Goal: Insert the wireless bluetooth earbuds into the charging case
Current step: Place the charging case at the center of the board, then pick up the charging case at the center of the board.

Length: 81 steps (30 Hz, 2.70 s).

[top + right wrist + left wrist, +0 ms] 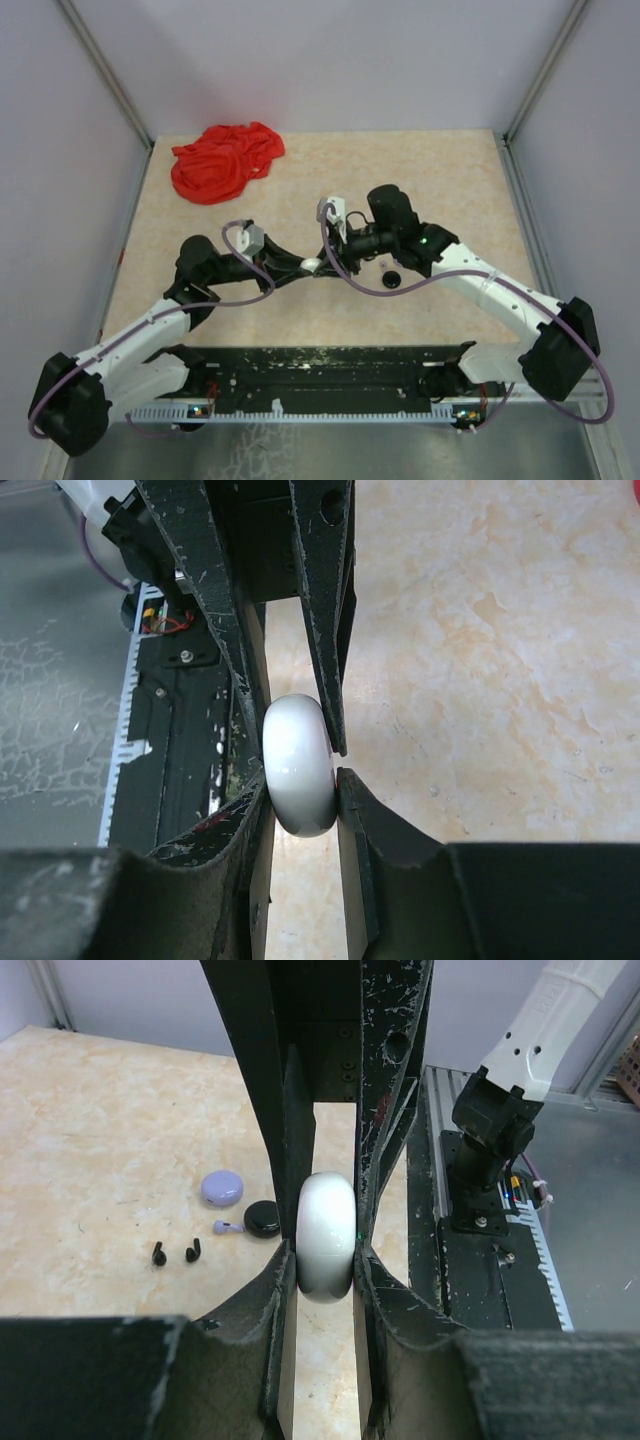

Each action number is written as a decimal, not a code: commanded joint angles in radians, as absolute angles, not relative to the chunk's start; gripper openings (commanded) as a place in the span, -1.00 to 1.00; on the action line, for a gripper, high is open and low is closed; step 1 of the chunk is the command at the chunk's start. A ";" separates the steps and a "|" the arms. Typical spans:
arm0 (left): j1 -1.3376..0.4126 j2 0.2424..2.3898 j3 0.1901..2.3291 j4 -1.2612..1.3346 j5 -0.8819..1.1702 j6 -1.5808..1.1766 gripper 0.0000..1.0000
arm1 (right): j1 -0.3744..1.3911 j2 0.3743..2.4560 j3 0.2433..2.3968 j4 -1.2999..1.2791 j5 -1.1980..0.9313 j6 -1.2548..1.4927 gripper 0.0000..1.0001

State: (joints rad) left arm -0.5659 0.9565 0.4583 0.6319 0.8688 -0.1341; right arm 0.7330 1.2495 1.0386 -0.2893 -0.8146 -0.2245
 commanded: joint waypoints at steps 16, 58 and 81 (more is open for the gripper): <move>-0.564 0.826 0.596 0.129 0.352 0.130 0.39 | 0.534 1.335 1.057 -0.162 -0.650 0.085 -0.96; -0.563 0.835 0.666 -0.003 0.159 0.064 0.77 | 0.006 1.585 0.962 -0.274 -0.265 0.388 0.54; -0.563 0.836 0.665 -0.017 0.153 0.041 0.84 | 0.310 1.589 0.979 -0.454 0.112 0.317 0.41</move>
